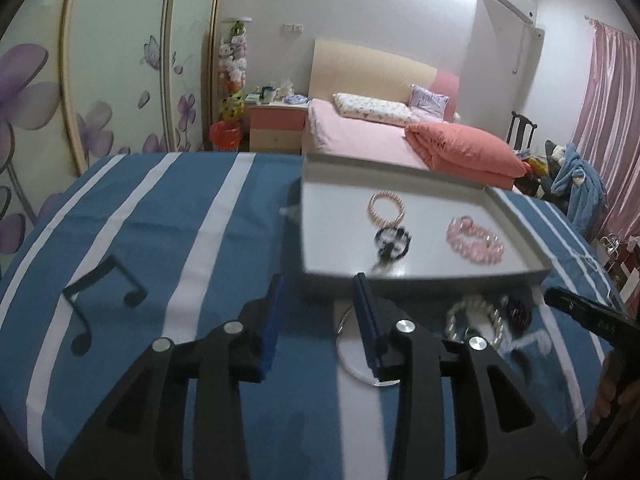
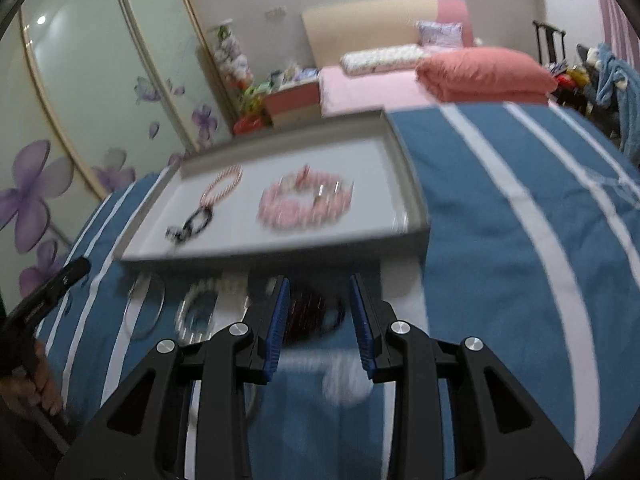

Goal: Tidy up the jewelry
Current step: 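Withdraw both tools from the tray and move the right tool over the silver open cuff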

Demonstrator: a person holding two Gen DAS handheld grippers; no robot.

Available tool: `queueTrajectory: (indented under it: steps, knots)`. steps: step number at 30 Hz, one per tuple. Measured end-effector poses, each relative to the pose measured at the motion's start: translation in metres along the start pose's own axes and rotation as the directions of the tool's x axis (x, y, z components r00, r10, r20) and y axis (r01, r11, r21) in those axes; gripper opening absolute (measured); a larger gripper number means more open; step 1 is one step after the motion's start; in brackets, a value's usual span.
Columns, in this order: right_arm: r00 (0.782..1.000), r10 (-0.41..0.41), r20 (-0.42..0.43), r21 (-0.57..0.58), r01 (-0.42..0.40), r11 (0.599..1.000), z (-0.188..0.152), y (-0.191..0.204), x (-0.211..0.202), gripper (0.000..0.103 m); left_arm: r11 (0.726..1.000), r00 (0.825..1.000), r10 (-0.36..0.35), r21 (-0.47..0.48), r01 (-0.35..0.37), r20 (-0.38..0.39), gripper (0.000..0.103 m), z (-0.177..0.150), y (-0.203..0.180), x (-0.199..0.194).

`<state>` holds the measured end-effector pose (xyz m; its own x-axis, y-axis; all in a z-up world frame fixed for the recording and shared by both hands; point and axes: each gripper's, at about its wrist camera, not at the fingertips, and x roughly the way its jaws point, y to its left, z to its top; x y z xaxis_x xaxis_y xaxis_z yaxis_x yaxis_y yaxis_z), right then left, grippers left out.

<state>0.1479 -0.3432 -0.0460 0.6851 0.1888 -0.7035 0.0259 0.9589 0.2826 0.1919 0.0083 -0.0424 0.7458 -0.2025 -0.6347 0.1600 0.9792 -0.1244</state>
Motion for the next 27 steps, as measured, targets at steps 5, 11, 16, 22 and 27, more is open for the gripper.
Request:
queueTrajectory:
  steps: [5,11,16,22,27]
  knots:
    - [0.997,0.047,-0.068,-0.019,-0.048,0.999,-0.028,0.022,-0.004,0.034,1.000,1.000,0.010,-0.014,-0.010,-0.014,0.037,-0.013,0.008,-0.006]
    - [0.995,0.006,-0.101,-0.089,-0.015,0.996,-0.047,0.055,0.000,0.066,0.999,1.000,0.021,-0.030,-0.021,0.001,0.038,-0.016,0.016,-0.016]
    - [0.991,-0.037,-0.132,-0.120,0.021,0.993,-0.054,0.072,0.008,0.073,0.998,0.999,0.037,-0.050,-0.037,0.010,0.041,-0.014,0.023,-0.022]
    - [0.979,-0.162,-0.124,-0.193,0.136,0.972,-0.056,0.089,0.021,0.073,0.998,0.999,0.041,-0.052,-0.040,0.010,0.041,-0.014,0.023,-0.023]
    - [0.980,-0.169,-0.101,-0.210,0.146,0.967,-0.056,0.089,0.022,0.068,0.998,0.999,0.040,-0.044,-0.040,0.005,0.043,-0.016,0.021,-0.022]
